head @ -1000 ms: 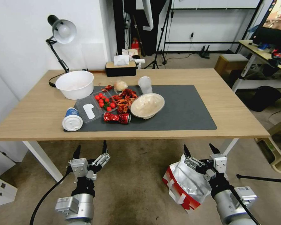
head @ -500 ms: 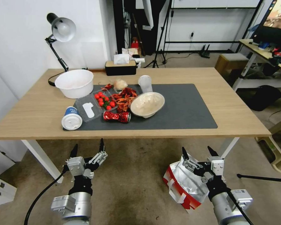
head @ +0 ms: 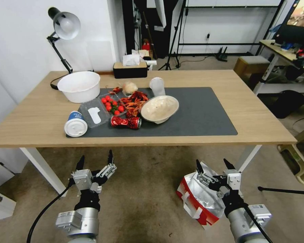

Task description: Pick up the food delivery bag from the floor and place it on the table.

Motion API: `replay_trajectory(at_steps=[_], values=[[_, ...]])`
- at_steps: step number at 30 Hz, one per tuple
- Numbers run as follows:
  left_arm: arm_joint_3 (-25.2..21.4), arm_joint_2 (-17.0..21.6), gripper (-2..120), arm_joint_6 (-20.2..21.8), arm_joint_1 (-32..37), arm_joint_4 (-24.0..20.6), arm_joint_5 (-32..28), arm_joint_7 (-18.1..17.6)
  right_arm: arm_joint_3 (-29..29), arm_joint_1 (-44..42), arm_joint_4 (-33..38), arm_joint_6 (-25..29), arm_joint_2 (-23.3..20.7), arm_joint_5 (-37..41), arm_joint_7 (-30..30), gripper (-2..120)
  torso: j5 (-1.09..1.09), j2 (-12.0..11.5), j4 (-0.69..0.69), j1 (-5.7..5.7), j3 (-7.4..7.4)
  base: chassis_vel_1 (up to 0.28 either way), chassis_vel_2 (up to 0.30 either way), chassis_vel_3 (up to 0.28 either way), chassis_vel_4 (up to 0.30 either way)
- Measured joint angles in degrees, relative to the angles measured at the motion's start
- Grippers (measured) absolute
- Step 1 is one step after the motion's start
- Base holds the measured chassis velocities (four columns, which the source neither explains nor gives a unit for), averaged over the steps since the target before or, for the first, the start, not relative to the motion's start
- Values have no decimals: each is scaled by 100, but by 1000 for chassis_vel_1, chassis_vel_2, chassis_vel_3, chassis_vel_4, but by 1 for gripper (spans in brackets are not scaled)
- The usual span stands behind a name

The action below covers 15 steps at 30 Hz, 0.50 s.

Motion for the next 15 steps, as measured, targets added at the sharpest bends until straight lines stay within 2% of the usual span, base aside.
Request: replay_trajectory(at_steps=[15], values=[[33, -42, 100, -2, 113, -18, 117, 9, 5, -18, -5, -17, -17, 4, -23, 100, 0, -401, 0, -170, -230, 0, 0, 0, 0]])
